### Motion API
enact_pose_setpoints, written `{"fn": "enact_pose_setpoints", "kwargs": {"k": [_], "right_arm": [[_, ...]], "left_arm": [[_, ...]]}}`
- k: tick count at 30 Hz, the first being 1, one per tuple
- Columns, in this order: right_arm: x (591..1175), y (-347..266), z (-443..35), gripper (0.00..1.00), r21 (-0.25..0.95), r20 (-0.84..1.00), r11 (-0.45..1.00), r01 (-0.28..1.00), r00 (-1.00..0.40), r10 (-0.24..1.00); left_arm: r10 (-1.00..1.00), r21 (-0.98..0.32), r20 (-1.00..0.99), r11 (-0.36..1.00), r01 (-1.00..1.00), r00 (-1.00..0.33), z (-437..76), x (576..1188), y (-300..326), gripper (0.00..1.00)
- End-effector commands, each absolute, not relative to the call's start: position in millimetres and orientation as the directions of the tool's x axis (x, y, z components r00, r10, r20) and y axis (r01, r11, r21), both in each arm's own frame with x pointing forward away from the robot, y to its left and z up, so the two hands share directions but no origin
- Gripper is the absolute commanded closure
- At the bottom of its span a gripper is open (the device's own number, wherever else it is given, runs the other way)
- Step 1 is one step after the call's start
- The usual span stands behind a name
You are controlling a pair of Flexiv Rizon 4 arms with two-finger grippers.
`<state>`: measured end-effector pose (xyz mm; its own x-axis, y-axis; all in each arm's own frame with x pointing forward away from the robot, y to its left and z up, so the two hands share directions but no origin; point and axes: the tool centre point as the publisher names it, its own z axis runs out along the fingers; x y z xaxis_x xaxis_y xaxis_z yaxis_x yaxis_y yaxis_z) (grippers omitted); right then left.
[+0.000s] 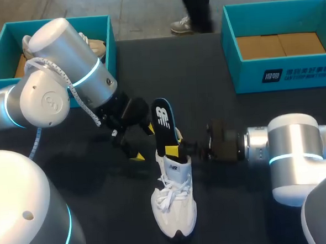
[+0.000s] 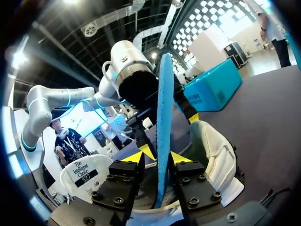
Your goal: Take the shoe out of the shoebox, open the shoe tongue, remove and reinsert the insole, then place the shoe into the shoebox
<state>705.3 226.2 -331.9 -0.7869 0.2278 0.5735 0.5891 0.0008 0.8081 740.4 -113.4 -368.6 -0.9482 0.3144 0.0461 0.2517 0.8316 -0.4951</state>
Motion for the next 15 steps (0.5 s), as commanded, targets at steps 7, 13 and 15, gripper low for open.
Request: {"fn": "enact_pose_setpoints", "kwargs": {"k": [7, 13, 15], "right_arm": [[719.2, 234.1, -316.5, 0.71, 0.784, 0.579, 0.099, 0.612, -0.780, 0.236], [722.0, 235.0, -320.2, 1.00, 0.770, 0.589, 0.113, 0.628, -0.768, 0.251], [721.4, 232.9, -322.0, 1.00, 0.774, 0.591, 0.092, 0.626, -0.767, 0.248]], "left_arm": [[0.313, -0.492, 0.046, 0.833, 0.252, -0.949, -368.4, 739.6, -113.8, 0.00], [0.313, -0.492, 0.046, 0.833, 0.252, -0.949, -368.4, 739.6, -113.8, 0.00], [0.313, -0.492, 0.046, 0.833, 0.252, -0.949, -368.4, 739.6, -113.8, 0.00]]}}
